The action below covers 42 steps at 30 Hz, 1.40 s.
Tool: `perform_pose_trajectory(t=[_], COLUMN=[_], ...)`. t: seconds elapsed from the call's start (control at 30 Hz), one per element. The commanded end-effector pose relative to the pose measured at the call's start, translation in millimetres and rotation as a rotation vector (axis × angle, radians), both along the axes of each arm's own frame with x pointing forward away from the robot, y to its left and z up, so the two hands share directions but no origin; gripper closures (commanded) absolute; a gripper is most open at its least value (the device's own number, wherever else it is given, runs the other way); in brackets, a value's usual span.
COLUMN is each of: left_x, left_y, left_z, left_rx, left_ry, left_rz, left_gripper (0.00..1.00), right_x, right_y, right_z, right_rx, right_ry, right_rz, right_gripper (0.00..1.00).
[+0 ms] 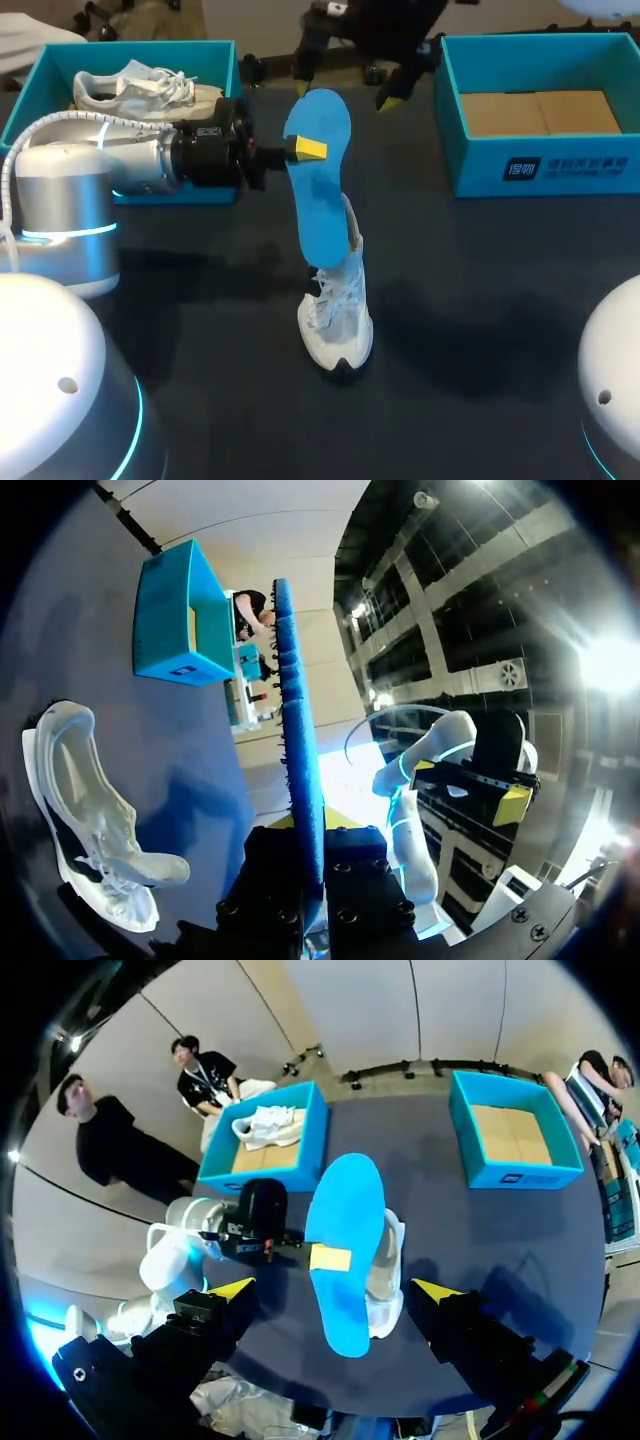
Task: Take the shoe out of the shoebox, open the shoe tongue, remove and reinsert the insole, then place the shoe into the shoebox
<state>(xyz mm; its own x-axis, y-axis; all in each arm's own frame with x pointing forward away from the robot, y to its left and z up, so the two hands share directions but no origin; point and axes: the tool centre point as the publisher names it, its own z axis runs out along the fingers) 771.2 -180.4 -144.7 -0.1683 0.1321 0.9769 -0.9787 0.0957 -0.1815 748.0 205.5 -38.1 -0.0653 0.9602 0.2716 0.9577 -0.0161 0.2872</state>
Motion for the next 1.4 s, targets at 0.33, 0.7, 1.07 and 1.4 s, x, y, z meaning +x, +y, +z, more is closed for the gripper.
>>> perform_pose_trajectory(t=[0.33, 0.7, 1.07, 1.4], left_x=[-0.8, -0.8, -0.8, -0.8], left_y=[0, 0, 0, 0], left_z=[-1, -1, -1, -1], left_rx=[-0.001, -0.001, -0.001, -0.001], left_ry=[-0.001, -0.001, -0.001, -0.001], left_rz=[0.002, 0.002, 0.002, 0.002], left_gripper=[1.0, 1.0, 1.0, 1.0], right_x=[0.1, -0.9, -1.0, -6.0], right_y=[17, 25, 25, 25], right_z=[-5, -13, -13, -19], right_rx=[-0.199, -0.219, -0.223, -0.207], right_ry=[0.007, 0.02, 0.023, 0.02], right_rz=[-0.079, -0.077, -0.069, -0.121], right_gripper=[0.0, 0.0, 0.0, 0.0])
